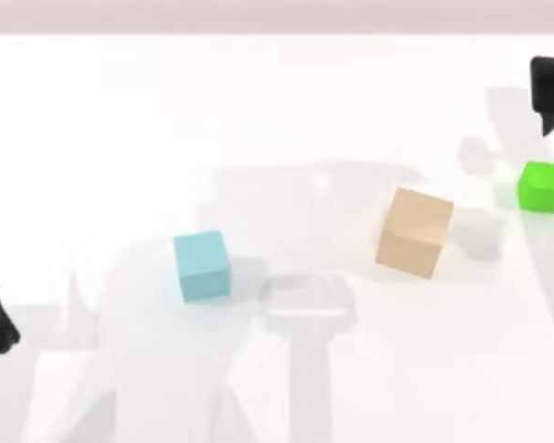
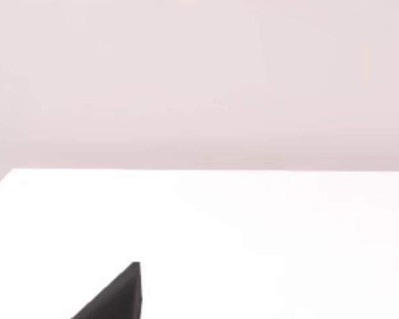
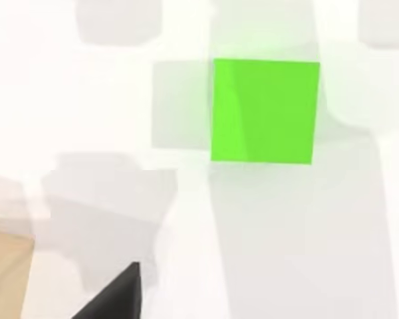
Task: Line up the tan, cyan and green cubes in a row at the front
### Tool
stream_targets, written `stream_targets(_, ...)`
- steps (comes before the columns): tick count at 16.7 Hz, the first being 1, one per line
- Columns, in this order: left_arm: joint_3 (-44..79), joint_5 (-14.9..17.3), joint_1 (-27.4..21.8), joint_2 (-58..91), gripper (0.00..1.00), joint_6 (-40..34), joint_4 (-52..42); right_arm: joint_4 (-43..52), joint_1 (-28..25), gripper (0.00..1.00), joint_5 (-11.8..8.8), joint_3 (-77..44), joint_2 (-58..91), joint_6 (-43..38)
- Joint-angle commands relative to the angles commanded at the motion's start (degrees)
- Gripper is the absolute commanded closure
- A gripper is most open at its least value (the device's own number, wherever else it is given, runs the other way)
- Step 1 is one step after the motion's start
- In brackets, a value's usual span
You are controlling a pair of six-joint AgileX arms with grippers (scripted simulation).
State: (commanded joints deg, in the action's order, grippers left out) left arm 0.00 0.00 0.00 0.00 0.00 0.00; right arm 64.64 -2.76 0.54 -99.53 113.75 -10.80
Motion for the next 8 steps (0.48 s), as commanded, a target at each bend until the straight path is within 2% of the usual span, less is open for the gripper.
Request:
stream_targets(4,0.0,0.0,0.0,0.0,0.0,0.0,0.0,7.9,-0.3,0.0,-0.1,-14.1,14.1,-1.6)
stream_targets(8,0.0,0.0,0.0,0.0,0.0,0.0,0.0,11.2,-0.5,0.0,-0.3,-20.3,20.2,-2.2)
